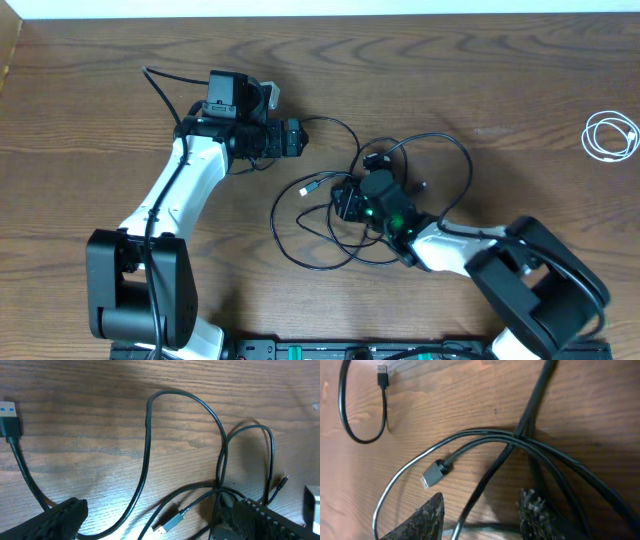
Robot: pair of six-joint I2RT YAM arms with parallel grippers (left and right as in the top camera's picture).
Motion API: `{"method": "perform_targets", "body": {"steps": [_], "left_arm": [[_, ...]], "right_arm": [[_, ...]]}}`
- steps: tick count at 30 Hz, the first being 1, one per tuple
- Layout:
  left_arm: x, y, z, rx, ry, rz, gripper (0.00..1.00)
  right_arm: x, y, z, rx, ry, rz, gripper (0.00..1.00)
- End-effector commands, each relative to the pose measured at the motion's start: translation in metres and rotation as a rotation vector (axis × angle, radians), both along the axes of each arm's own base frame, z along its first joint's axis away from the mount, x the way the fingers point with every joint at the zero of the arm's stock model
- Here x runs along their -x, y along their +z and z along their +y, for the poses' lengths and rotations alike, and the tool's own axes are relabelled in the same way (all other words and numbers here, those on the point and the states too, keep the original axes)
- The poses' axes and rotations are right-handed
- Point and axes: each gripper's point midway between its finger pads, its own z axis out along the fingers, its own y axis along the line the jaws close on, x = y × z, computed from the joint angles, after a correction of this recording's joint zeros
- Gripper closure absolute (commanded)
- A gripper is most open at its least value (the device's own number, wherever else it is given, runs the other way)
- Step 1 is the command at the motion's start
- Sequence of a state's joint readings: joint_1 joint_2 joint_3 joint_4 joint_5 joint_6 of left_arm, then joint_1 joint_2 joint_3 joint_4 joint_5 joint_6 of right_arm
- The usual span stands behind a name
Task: Untangle cables
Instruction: 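Grasp a black cable in the tangle with the right gripper, then lift the black cable up and toward the far edge with the right gripper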
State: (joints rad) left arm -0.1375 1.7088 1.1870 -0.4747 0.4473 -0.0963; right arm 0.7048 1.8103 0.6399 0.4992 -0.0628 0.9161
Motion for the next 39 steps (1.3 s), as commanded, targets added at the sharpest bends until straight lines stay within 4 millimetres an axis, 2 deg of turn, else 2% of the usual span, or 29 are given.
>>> {"method": "perform_targets", "body": {"steps": [1,9,22,35,39], "left_arm": [[0.002,0.005,-0.001,0.007,-0.016,-0.01,0.02],[0.002,0.005,-0.001,0.007,-0.016,-0.01,0.02],[0.002,0.005,-0.001,0.007,-0.016,-0.01,0.02],[0.002,0.005,-0.001,0.007,-0.016,-0.01,0.02],[0.002,0.005,-0.001,0.007,-0.016,-0.01,0.02]], "right_arm": [[0.003,-0.006,0.008,-0.063,-0.018,0.054,0.56],[-0.004,0.003,0.012,-0.096,-0.018,0.015,0.63],[-0.006,0.001,0.008,-0.079,-0.048,0.012,0.68],[-0.003,-0.02,0.002,-0.038,-0.06,0.046,0.66],[-0.007,-0.028,-0.006,0.002,-0.101,0.04,0.79]]}}
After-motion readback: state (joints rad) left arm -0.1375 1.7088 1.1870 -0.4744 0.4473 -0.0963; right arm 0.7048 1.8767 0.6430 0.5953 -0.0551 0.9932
